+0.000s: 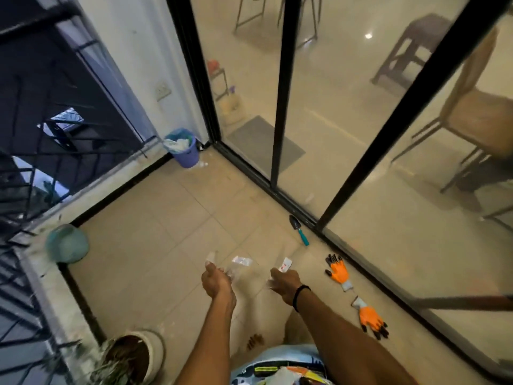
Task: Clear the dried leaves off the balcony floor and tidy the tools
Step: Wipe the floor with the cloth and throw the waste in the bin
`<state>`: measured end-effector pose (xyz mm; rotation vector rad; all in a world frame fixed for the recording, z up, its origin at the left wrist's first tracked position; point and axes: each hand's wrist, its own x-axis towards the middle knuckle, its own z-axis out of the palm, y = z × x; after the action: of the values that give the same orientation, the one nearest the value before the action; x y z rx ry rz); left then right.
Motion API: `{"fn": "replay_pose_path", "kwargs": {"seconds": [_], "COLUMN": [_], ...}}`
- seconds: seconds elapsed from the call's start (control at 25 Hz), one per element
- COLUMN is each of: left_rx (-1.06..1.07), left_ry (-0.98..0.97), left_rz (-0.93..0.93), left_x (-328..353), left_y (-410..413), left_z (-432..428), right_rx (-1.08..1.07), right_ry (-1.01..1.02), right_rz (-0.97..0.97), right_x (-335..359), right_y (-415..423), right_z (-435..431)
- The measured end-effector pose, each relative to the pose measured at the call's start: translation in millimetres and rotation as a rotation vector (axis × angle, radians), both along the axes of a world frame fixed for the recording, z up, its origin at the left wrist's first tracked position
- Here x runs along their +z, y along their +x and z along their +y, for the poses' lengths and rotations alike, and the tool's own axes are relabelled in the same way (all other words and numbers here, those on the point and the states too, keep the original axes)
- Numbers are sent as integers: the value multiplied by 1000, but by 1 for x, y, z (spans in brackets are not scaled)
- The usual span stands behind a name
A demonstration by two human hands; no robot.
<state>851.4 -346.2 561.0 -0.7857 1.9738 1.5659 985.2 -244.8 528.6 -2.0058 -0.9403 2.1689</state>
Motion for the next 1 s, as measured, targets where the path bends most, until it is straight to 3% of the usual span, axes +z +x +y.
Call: {"fn": "replay_pose_path", "kwargs": {"seconds": [0.32,0.6,0.8,1.0], "left_rx": [141,242,185,-9], "left_ry": [-57,19,3,-152], "left_rz": [-6,82,108,112], "left_x": [-22,6,-2,-12], "left_y": [-146,-274,-388,-513], "left_z": [68,129,150,147], "right_rx": [187,354,331,263], "right_ry": [85,103,91,81], "right_rz": [65,59,34,-37], "right_x": [-4,17,19,15], "right_y": [-191,-346,-457,-561], "right_z": [111,172,187,181]}}
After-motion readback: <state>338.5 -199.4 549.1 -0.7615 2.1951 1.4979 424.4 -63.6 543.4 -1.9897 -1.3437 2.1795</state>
